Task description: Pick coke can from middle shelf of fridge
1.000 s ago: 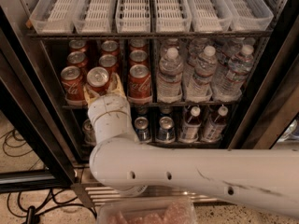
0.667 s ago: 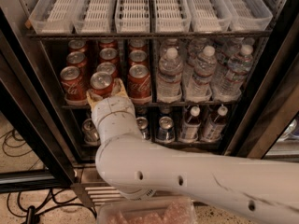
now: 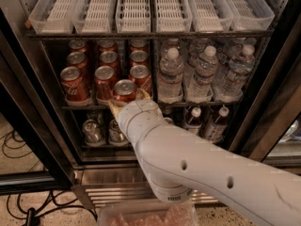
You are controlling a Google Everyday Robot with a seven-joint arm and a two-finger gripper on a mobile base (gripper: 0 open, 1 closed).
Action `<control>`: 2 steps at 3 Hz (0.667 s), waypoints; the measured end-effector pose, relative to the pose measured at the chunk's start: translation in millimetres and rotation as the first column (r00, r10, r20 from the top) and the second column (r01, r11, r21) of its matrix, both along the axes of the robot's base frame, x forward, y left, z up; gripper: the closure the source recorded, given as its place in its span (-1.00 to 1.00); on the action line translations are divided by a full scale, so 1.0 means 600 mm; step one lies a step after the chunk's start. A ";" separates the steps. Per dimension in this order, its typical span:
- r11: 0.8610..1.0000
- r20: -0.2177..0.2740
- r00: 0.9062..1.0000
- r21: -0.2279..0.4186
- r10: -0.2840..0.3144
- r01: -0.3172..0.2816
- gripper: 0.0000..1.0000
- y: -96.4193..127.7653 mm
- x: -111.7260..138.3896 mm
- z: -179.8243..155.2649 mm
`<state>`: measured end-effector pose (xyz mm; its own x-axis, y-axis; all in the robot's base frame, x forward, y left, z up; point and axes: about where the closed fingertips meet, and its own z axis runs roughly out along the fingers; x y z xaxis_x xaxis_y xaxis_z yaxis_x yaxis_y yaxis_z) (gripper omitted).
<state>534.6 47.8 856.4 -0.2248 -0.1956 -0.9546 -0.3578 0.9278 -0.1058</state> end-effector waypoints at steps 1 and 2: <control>0.999 -0.084 0.996 -0.012 0.037 -0.038 1.00 -0.056 0.002 -0.031; 0.990 -0.140 0.981 -0.034 0.132 -0.138 1.00 -0.074 -0.003 -0.065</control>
Offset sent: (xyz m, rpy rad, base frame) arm -0.0240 -0.0417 -0.0343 -0.0124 0.2303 0.4765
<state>532.5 3.3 817.3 -0.3220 -0.2737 -0.9063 -0.4931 0.8657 -0.0862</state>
